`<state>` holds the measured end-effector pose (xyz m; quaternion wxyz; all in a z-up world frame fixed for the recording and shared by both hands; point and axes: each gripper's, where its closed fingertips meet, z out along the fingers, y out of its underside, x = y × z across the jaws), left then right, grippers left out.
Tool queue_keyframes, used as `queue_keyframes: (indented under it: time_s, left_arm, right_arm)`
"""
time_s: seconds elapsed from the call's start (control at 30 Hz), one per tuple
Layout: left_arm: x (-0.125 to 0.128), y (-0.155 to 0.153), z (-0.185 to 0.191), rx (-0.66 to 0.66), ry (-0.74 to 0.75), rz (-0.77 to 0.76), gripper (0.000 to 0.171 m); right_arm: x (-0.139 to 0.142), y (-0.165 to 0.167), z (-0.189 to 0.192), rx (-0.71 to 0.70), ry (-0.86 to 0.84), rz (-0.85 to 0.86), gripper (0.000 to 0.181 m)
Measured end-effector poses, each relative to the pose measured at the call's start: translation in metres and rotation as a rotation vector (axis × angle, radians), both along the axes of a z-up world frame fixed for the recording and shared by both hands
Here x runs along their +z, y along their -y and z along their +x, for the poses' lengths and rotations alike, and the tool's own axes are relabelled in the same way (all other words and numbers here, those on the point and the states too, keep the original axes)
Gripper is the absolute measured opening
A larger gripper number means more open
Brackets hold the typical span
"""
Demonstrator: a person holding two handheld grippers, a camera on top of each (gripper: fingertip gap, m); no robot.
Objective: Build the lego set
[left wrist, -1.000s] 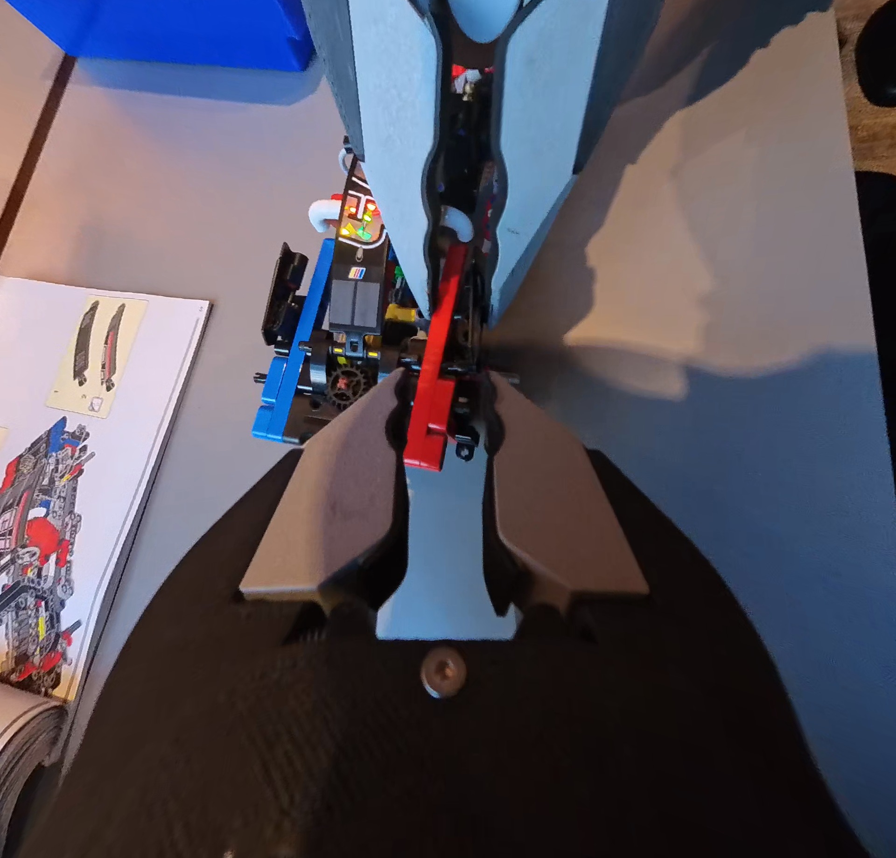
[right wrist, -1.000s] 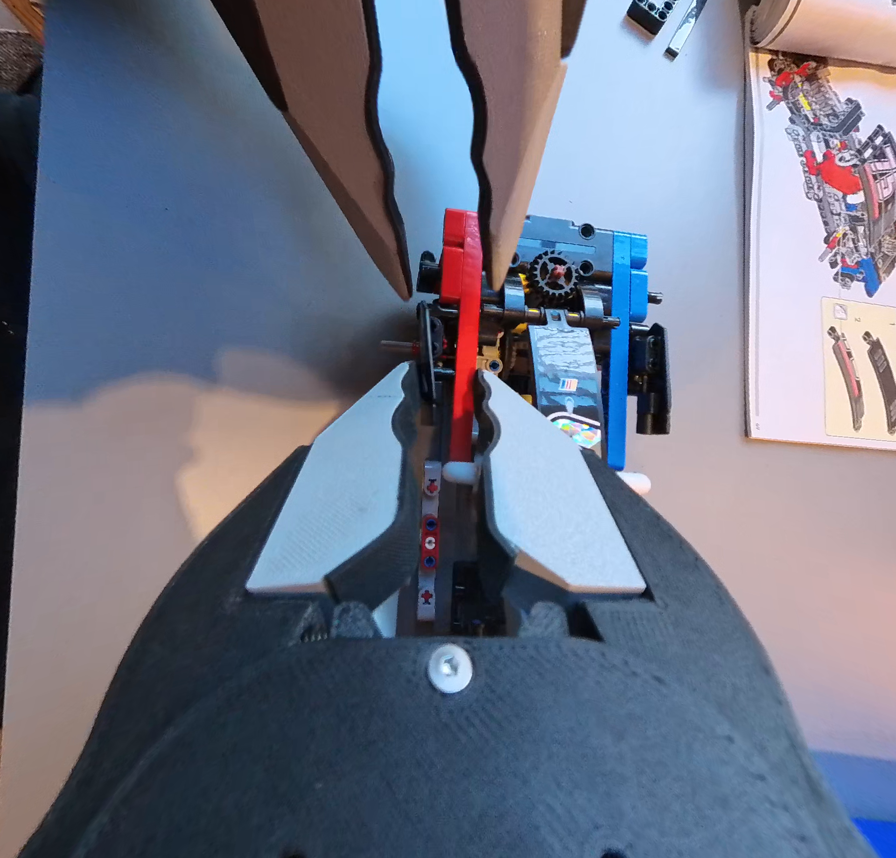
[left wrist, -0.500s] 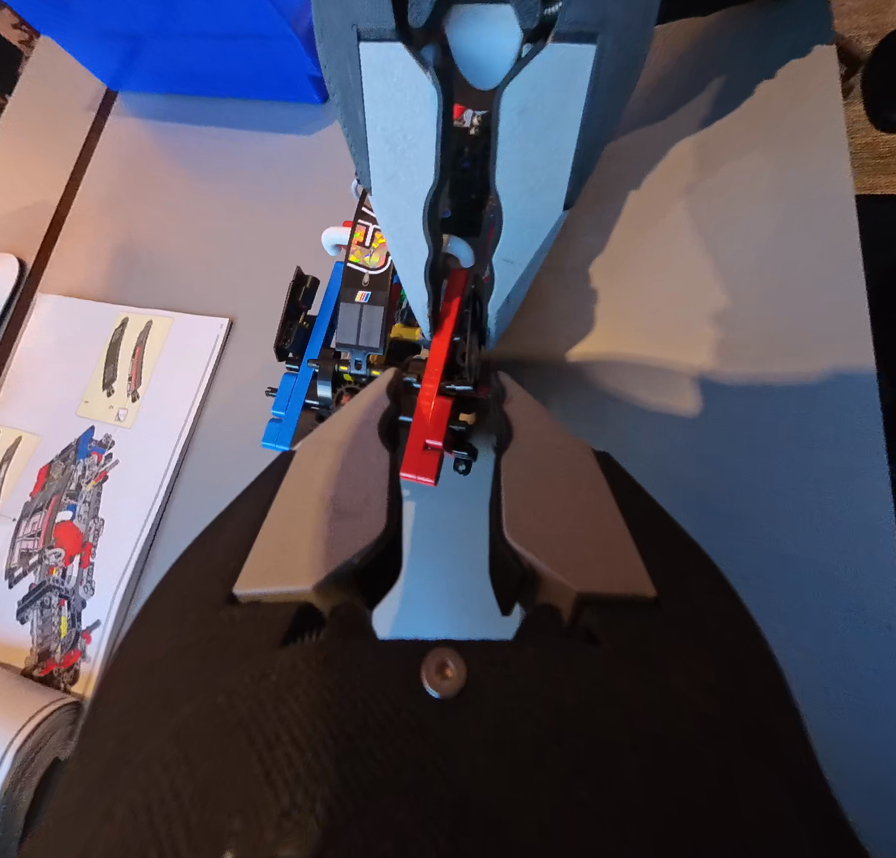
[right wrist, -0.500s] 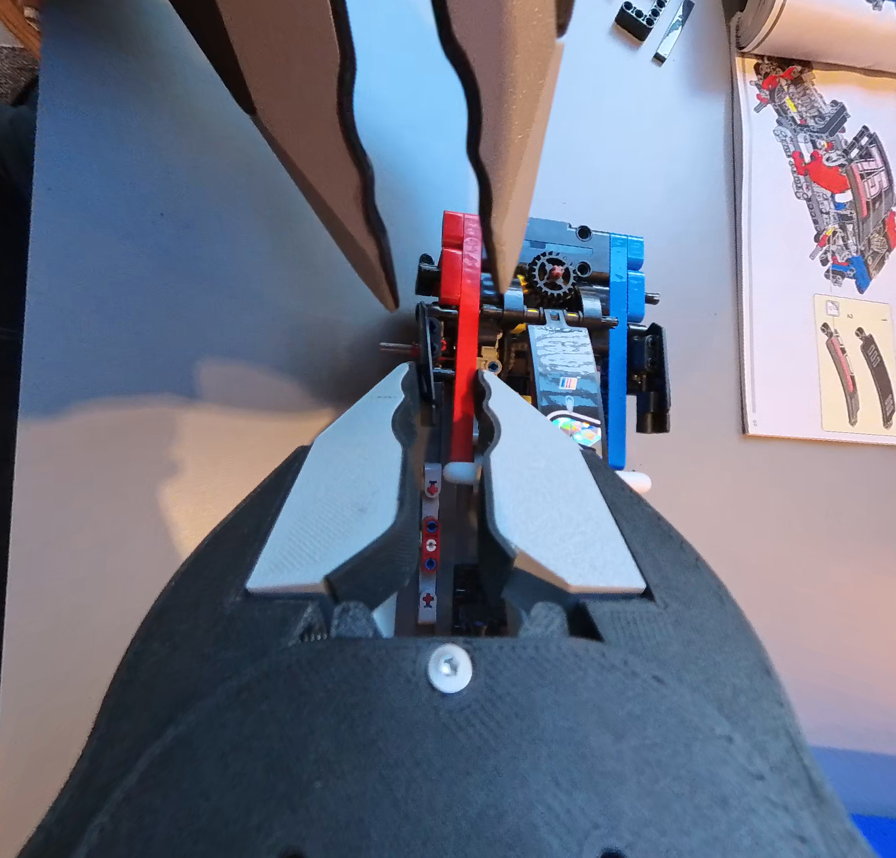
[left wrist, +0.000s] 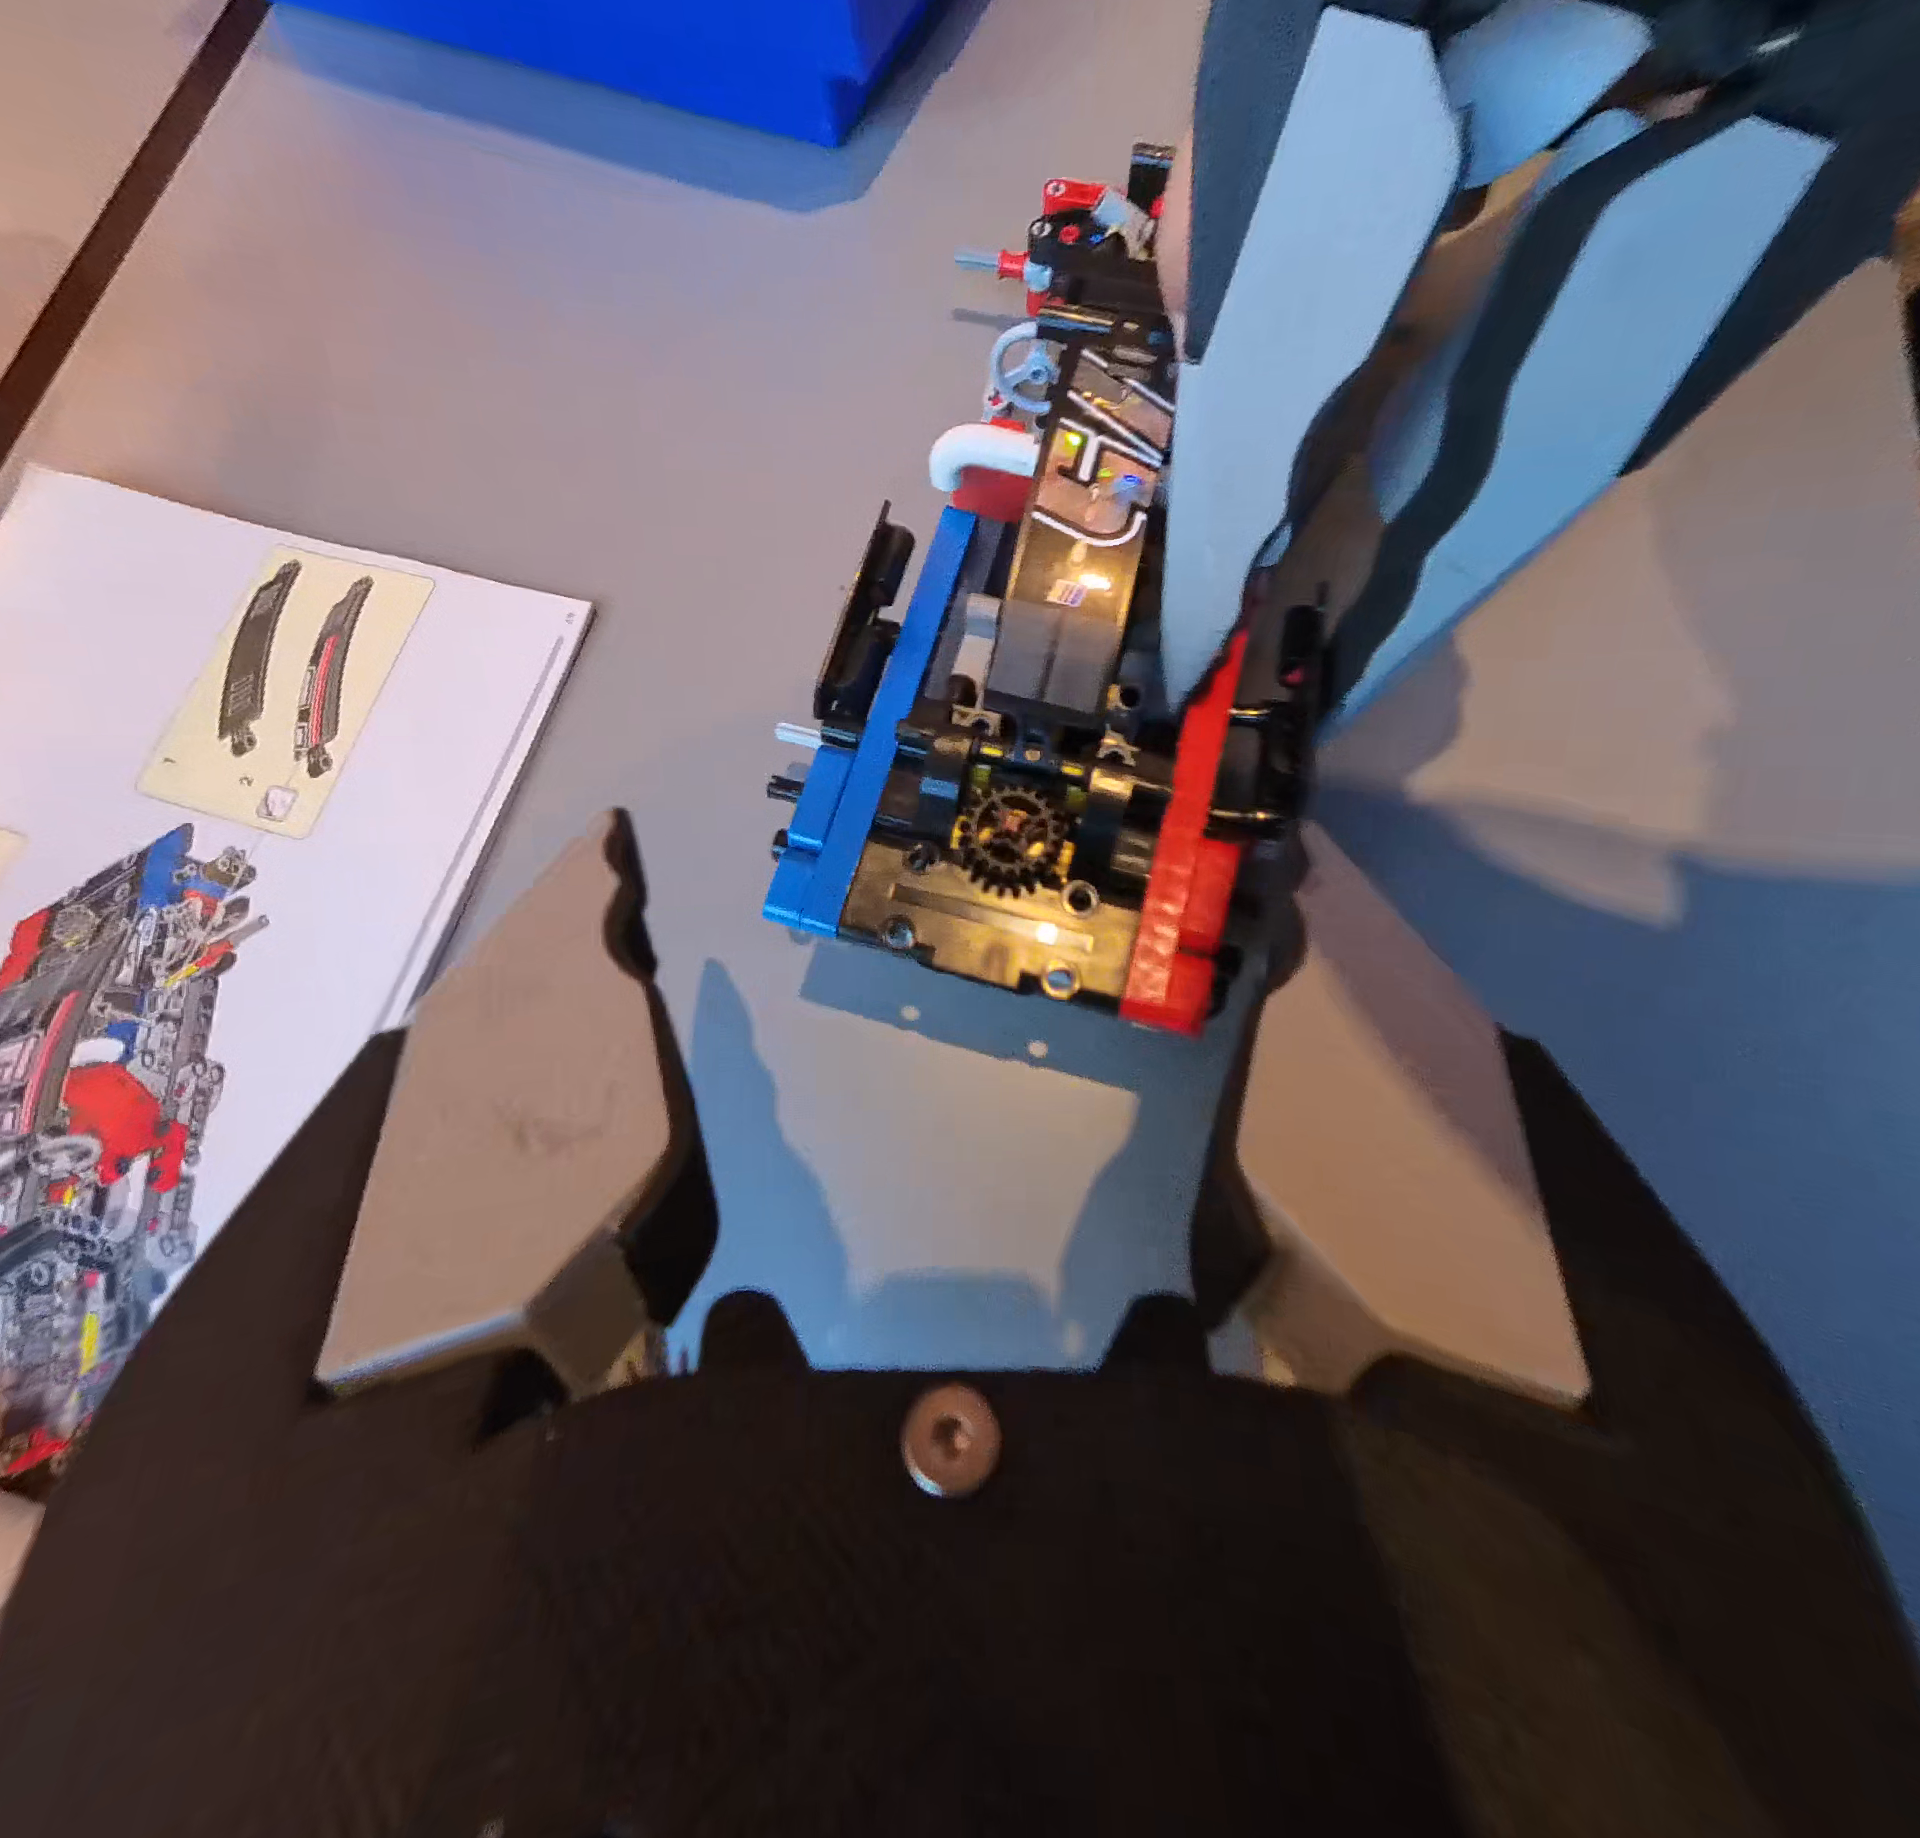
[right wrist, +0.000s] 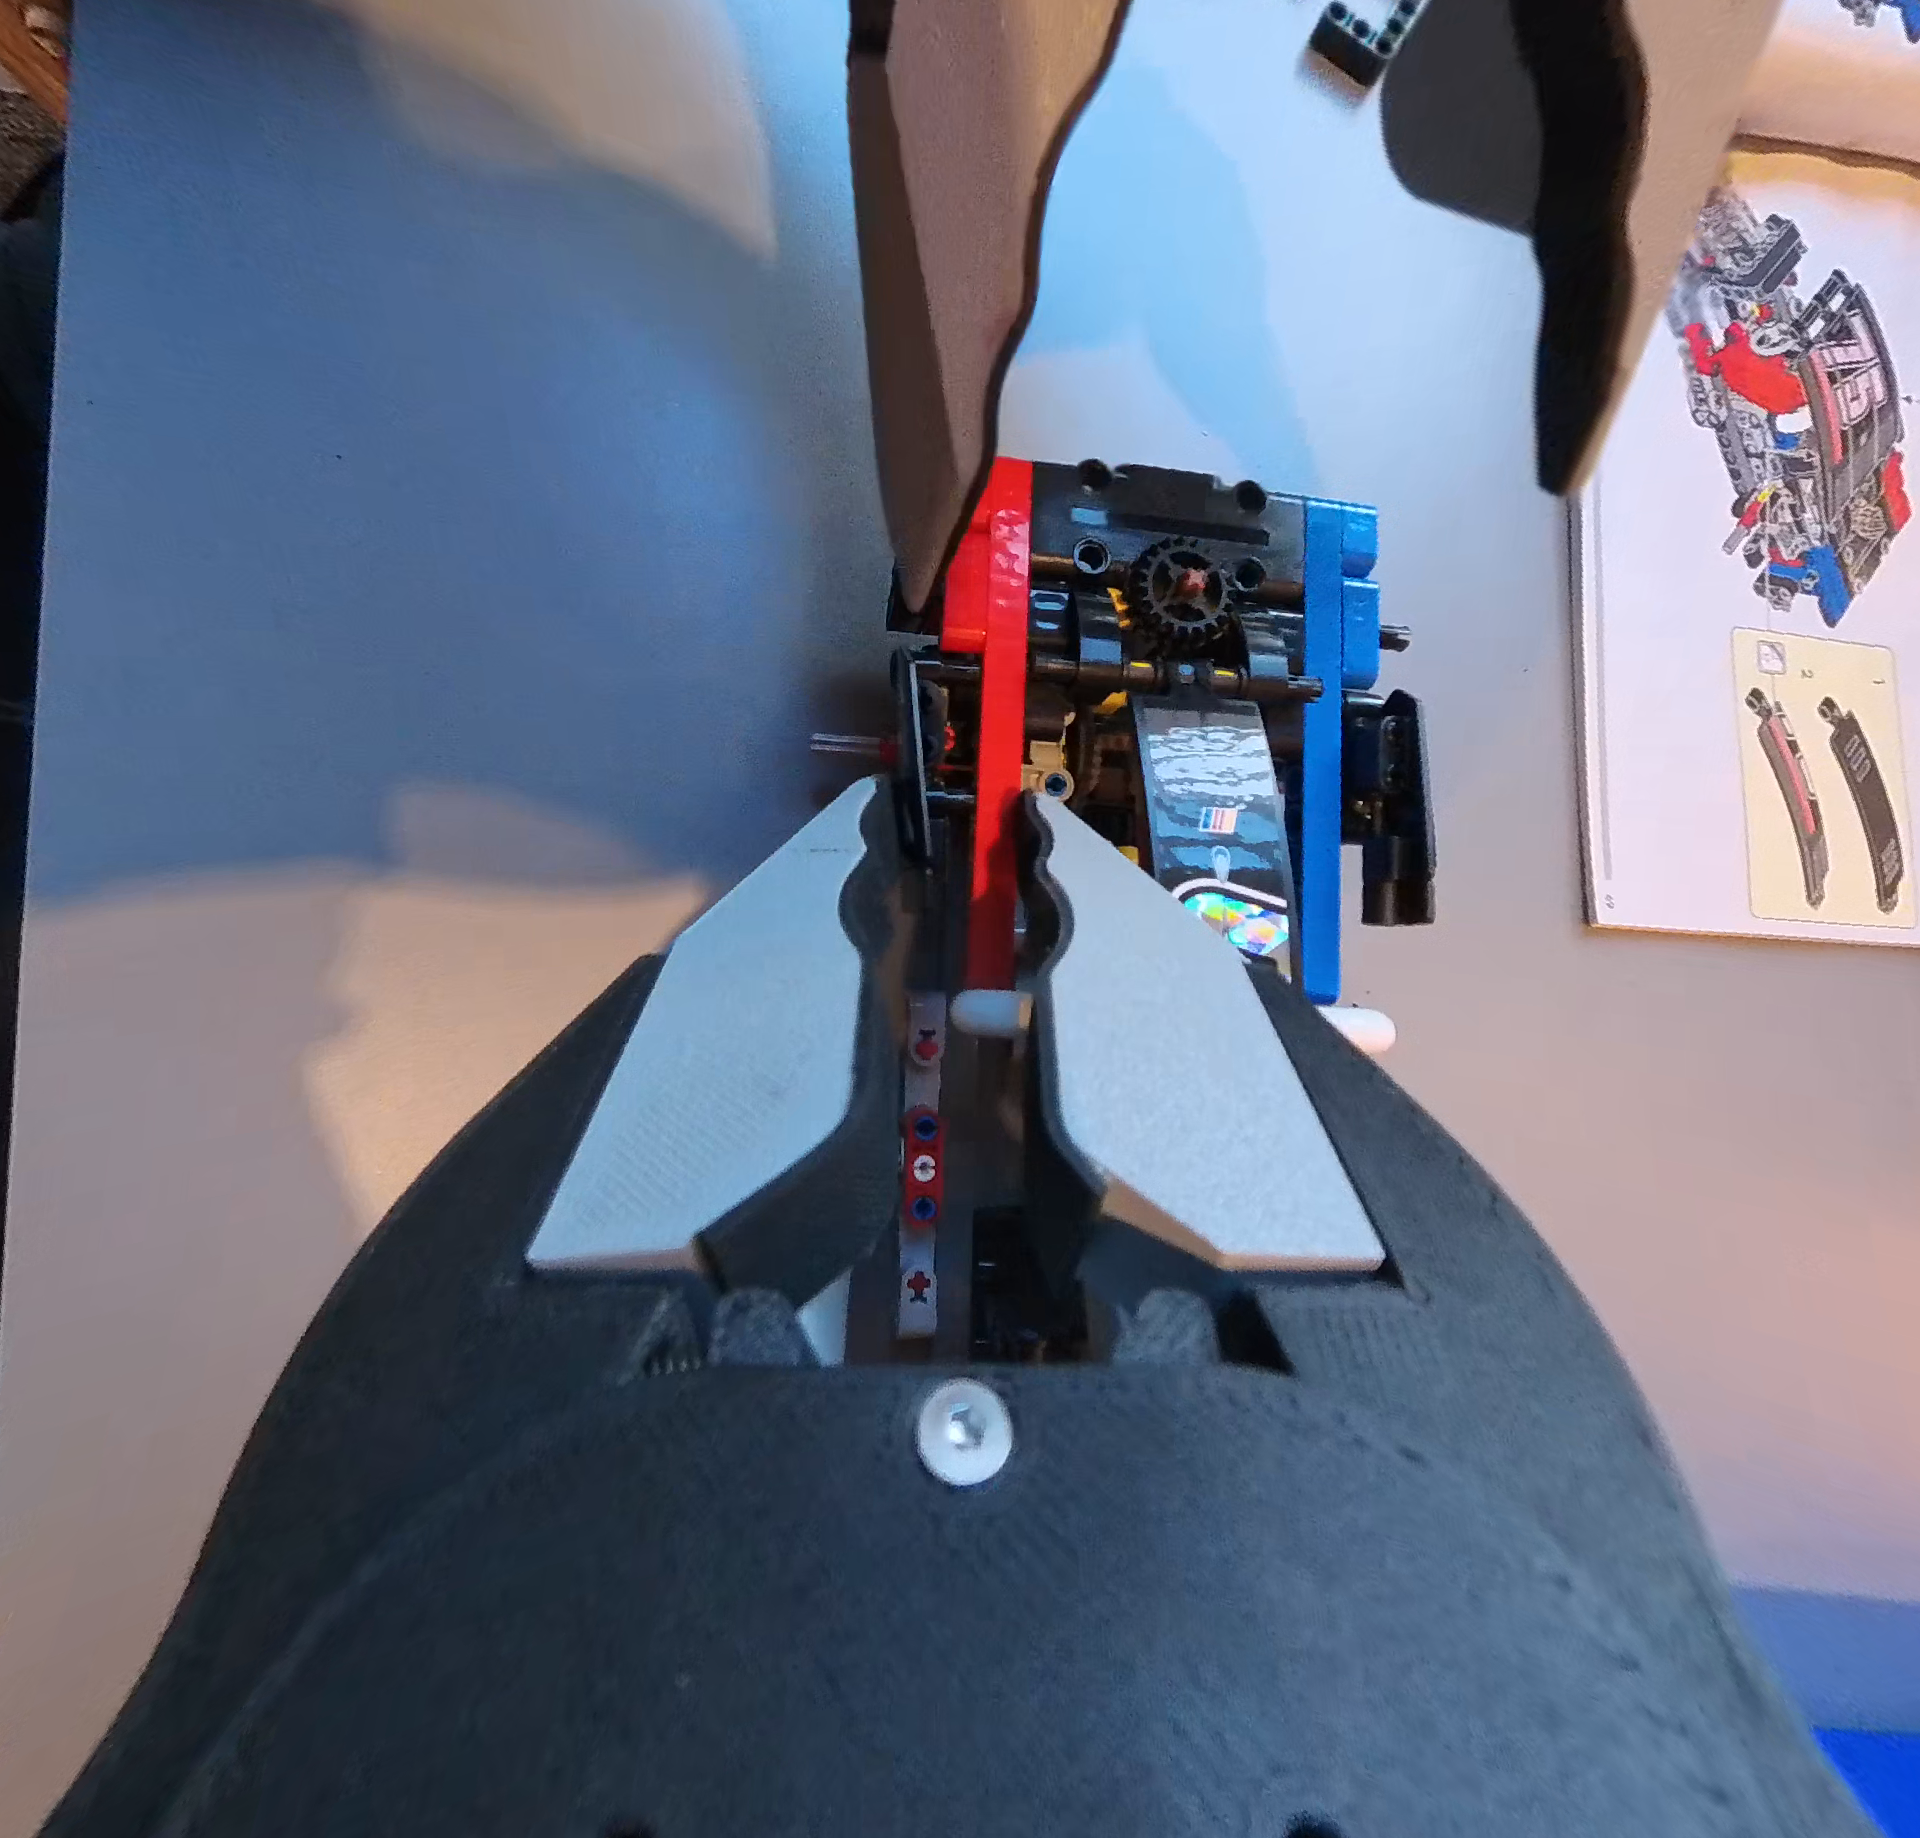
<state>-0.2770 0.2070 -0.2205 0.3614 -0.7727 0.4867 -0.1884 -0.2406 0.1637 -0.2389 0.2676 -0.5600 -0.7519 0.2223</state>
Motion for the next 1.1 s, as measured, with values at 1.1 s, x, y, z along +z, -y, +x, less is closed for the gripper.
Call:
queue_keyframes:
  time_s: [1.1]
  left_arm:
    - [-0.029, 0.007, 0.027, -0.051, -0.102, 0.046, 0.106]
  right_arm:
    - [0.000, 0.001, 0.000, -0.039, 0.064, -0.059, 0.020]
